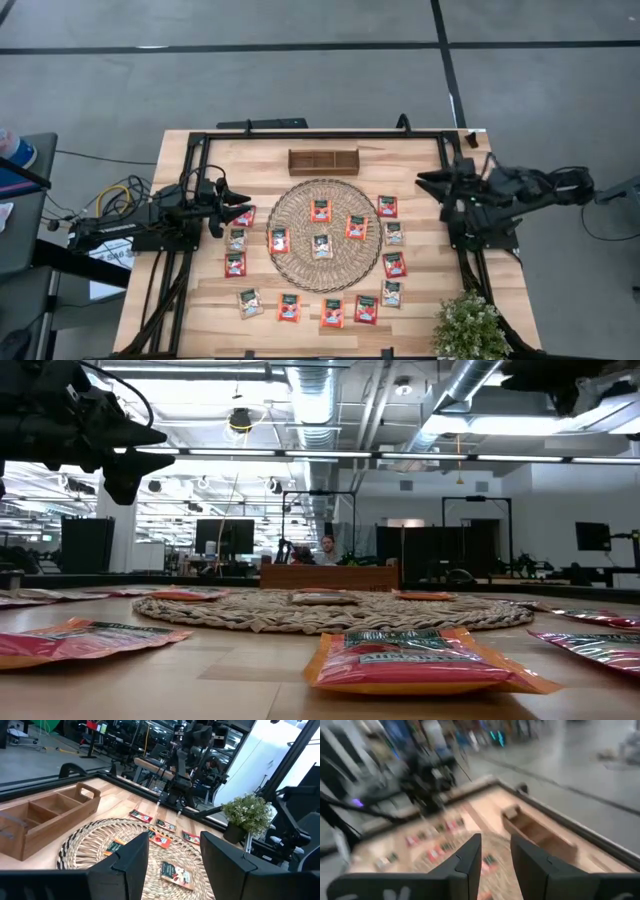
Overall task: Pick & Place Tea
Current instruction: Put the red tea bag into the right section of the wooden organizer
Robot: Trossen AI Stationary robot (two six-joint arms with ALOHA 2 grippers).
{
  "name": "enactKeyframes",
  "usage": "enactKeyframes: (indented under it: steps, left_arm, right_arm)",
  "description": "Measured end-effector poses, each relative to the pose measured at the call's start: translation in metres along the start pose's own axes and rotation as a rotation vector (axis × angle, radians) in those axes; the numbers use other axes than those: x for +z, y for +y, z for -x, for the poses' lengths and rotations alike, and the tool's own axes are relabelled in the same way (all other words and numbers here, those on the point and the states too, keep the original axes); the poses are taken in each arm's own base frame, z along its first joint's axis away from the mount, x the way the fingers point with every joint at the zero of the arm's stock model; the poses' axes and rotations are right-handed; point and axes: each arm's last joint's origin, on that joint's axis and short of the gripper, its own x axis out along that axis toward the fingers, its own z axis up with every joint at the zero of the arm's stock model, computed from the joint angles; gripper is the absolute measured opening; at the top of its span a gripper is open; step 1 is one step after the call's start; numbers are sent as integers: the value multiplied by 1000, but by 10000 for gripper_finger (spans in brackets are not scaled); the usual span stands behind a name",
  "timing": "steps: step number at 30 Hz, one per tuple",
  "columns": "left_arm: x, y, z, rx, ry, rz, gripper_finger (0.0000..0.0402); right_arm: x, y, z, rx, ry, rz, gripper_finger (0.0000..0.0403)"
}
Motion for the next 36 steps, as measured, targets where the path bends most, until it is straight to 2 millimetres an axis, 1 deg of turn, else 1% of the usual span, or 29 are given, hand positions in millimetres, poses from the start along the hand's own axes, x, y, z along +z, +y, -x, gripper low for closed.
enactKeyframes:
  steps: [6, 9, 12, 14, 17, 19, 22, 26, 29, 32, 36]
  left_arm:
    - [1, 0, 0, -4, -6, -1, 170]
    - [1, 0, 0, -4, -7, -1, 170]
    - [1, 0, 0, -5, -7, 1, 170]
    - [1, 0, 0, -5, -7, 1, 170]
    - [1, -1, 0, -13, -5, 2, 170]
    - [1, -1, 0, -24, -1, 4, 170]
    - [1, -1, 0, -40, 4, 5, 170]
    - [1, -2, 0, -50, 8, 6, 170]
    - [1, -2, 0, -50, 8, 6, 170]
    - [1, -2, 0, -51, 8, 6, 170]
    - [1, -2, 0, -50, 8, 6, 170]
  right_arm:
    - [29, 13, -16, -86, 234, 74, 97]
    - [33, 18, -35, -129, 393, 108, 97]
    - [24, 15, -59, -189, 573, 145, 97]
    - [21, 11, -72, -209, 639, 176, 99]
    - [15, 0, -89, -247, 751, 217, 111]
    - [12, -10, -99, -262, 805, 226, 128]
    - [11, -24, -112, -258, 856, 212, 164]
    - [5, -40, -129, -216, 944, 225, 219]
    - [-2, -49, -143, -146, 1003, 235, 245]
    - [-10, -56, -160, -94, 1033, 242, 249]
    - [-23, -65, -181, -55, 1083, 273, 242]
